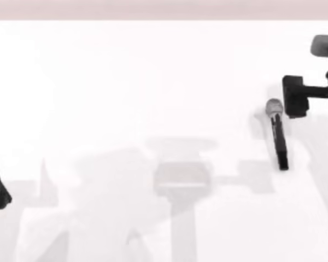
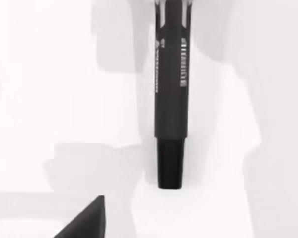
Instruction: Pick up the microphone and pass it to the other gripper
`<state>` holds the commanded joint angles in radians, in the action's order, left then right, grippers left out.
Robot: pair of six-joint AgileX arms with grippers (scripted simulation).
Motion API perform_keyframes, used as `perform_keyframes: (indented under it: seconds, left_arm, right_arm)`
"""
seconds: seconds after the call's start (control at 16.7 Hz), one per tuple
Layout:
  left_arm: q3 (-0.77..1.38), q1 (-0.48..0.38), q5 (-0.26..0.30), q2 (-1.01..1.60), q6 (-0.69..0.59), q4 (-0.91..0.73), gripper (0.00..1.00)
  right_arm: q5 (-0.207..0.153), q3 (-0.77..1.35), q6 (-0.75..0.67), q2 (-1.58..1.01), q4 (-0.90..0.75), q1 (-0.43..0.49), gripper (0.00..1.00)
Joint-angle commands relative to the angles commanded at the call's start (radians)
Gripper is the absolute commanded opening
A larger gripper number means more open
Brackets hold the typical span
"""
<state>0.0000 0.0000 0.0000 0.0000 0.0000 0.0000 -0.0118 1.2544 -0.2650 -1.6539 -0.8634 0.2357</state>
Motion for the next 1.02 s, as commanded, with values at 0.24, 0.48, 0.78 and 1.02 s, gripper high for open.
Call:
perform_keyframes:
  seconds: [0.24,0.48,0.78,1.02]
  left_arm:
    - [0.0,0.0,0.0,0.0,0.0,0.0,1.0]
    - [0.0,0.0,0.0,0.0,0.0,0.0,1.0]
    - [0.0,0.0,0.0,0.0,0.0,0.0,1.0]
    - [0.0,0.0,0.0,0.0,0.0,0.0,1.0]
  right_arm:
    - [-0.004,0.191,-0.039,-0.241,-0.118,0.035,1.0]
    - [-0.006,0.271,-0.054,-0.329,-0.164,0.05,1.0]
    - [-0.006,0.266,-0.053,-0.328,-0.159,0.045,1.0]
    - [-0.005,0.212,-0.055,-0.388,-0.047,0.05,1.0]
